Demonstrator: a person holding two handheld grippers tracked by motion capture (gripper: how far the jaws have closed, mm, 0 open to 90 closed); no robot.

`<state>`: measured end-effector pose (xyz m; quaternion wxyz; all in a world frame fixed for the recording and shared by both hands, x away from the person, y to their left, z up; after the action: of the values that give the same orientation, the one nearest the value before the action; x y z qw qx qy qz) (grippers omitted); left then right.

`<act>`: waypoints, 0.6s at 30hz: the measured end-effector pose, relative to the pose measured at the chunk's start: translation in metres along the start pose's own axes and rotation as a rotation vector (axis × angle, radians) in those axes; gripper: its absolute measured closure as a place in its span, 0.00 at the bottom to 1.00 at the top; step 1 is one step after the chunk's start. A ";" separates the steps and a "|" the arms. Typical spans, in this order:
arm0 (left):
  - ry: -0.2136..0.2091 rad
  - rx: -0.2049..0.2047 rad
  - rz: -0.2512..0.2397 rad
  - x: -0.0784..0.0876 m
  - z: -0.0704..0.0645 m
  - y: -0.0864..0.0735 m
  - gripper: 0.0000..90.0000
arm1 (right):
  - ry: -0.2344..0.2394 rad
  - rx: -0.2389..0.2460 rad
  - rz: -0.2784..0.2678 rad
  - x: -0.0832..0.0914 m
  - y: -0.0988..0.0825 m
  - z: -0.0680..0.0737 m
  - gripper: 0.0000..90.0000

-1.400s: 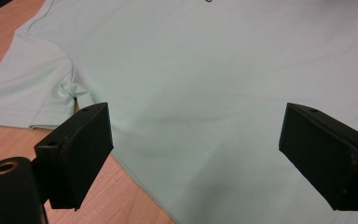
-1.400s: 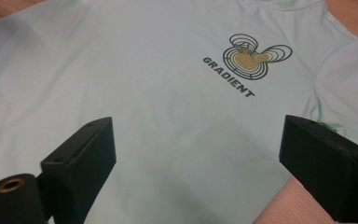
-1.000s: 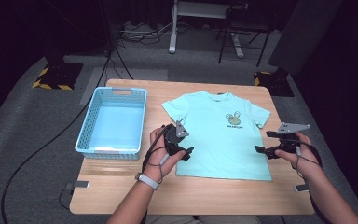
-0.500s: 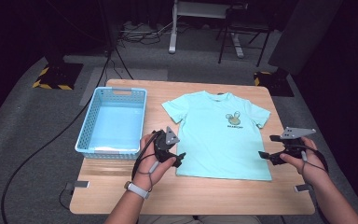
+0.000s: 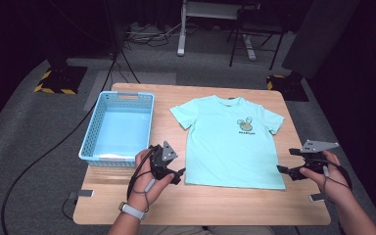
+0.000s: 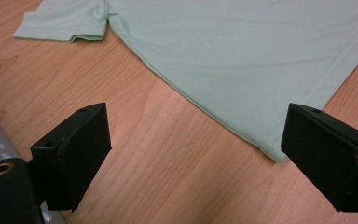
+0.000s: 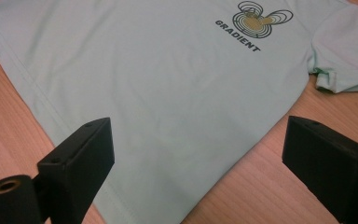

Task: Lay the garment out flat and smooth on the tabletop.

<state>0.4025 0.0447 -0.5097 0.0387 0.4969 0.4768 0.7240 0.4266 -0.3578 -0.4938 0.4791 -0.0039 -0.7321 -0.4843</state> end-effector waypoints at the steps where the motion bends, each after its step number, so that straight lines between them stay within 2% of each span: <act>1: 0.003 0.001 -0.002 0.002 0.000 -0.001 0.09 | -0.001 0.000 -0.002 0.001 -0.001 0.000 0.10; 9: 0.005 0.021 -0.011 0.008 -0.003 -0.016 0.09 | -0.012 -0.020 0.003 0.008 -0.016 -0.001 0.10; 13: 0.007 0.030 -0.021 0.010 -0.004 -0.025 0.09 | -0.024 -0.036 -0.021 0.012 -0.022 -0.003 0.11; 18: 0.005 0.027 -0.007 0.012 -0.004 -0.039 0.09 | -0.024 -0.058 -0.015 0.012 -0.033 -0.004 0.10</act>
<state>0.3771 0.0695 -0.5305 0.0333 0.4939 0.4885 0.7185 0.4081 -0.3837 -0.5082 0.4663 -0.0179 -0.7234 -0.5089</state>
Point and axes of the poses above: each handheld gripper's, and its own axes: x roughly backward along the jaws, y roughly out of its top, z roughly to its left, the point moved 9 cm from there along -x, roughly forward along the jaws, and after that the axes turned 3 degrees about -y, right-handed, at the moved point
